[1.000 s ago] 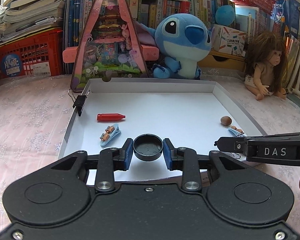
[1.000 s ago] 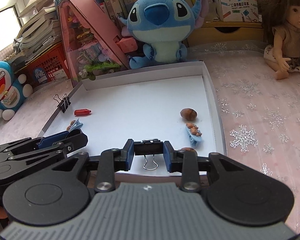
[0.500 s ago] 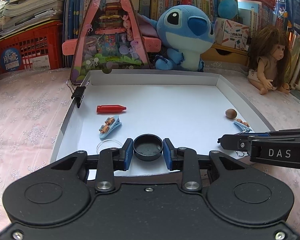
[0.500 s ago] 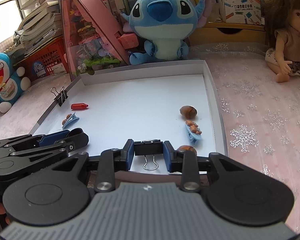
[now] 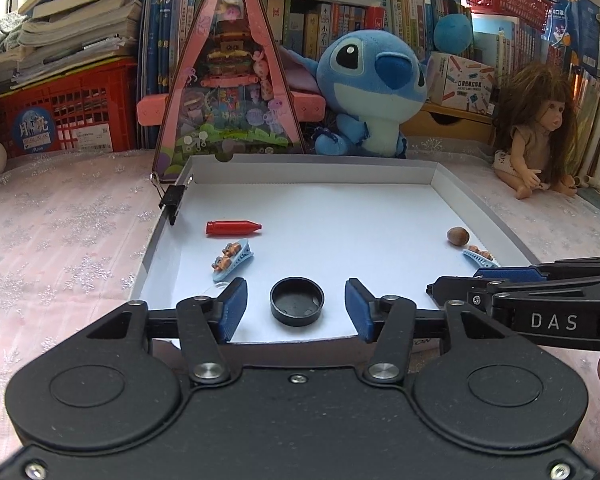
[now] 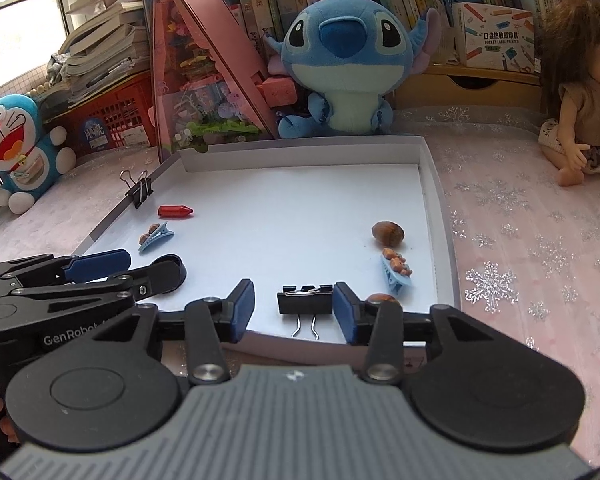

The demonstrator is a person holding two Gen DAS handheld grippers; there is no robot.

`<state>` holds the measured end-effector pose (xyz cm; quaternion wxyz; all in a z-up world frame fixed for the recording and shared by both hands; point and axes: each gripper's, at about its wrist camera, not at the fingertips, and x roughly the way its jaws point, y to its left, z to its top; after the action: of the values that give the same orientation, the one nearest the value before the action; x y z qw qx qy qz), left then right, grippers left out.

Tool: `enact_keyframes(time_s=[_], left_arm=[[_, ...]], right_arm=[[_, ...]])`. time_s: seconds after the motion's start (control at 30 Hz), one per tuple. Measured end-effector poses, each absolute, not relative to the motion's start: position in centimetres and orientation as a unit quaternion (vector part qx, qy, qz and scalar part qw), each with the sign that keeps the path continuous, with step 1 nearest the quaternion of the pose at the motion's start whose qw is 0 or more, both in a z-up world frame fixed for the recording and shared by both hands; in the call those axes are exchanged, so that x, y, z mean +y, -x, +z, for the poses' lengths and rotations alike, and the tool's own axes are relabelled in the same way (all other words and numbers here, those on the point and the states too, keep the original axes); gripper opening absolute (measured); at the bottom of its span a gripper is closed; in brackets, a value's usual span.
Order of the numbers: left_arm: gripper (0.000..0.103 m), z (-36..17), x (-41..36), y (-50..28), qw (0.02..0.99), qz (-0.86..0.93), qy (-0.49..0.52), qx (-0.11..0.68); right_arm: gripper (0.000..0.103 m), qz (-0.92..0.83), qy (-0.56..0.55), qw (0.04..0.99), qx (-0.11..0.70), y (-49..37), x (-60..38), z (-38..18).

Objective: Organize rigid objects
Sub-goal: 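Open both grippers to drop the lid and clip into the tray, then move the left gripper to another black lid while the right approaches a second black lid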

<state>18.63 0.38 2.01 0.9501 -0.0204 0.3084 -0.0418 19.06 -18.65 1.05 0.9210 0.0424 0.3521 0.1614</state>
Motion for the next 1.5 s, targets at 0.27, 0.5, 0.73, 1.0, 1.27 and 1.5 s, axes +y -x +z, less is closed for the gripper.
enact_keyframes(time_s=[0.27, 0.5, 0.73, 1.0, 1.27, 1.5], left_arm=[[0.064, 3.7, 0.1, -14.7, 0.960, -0.068, 0.007, 0.272], [0.066, 4.1, -0.2, -11.4, 0.960, -0.098, -0.004, 0.262], [0.067, 3.4, -0.2, -8.5, 0.956, -0.115, -0.015, 0.269], [0.068, 2.2, 0.0, -5.9, 0.952, -0.130, -0.028, 0.277], [0.068, 0.8, 0.6, -3.8, 0.949, -0.143, -0.031, 0.281], [0.071, -0.4, 1.5, -3.0, 0.948, -0.147, -0.032, 0.281]], right_arm=[[0.069, 0.178, -0.002, 0.936, 0.304, -15.9, -18.8, 2.4], [0.073, 0.187, 0.020, 0.944, 0.271, -13.1, -19.0, 3.0], [0.077, 0.200, 0.031, 0.945, 0.256, -10.5, -19.5, 3.1], [0.083, 0.223, 0.044, 0.940, 0.256, -7.6, -19.8, 2.1], [0.084, 0.250, 0.042, 0.931, 0.264, -5.1, -20.5, -0.1], [0.085, 0.260, 0.043, 0.927, 0.266, -3.7, -21.2, -1.2]])
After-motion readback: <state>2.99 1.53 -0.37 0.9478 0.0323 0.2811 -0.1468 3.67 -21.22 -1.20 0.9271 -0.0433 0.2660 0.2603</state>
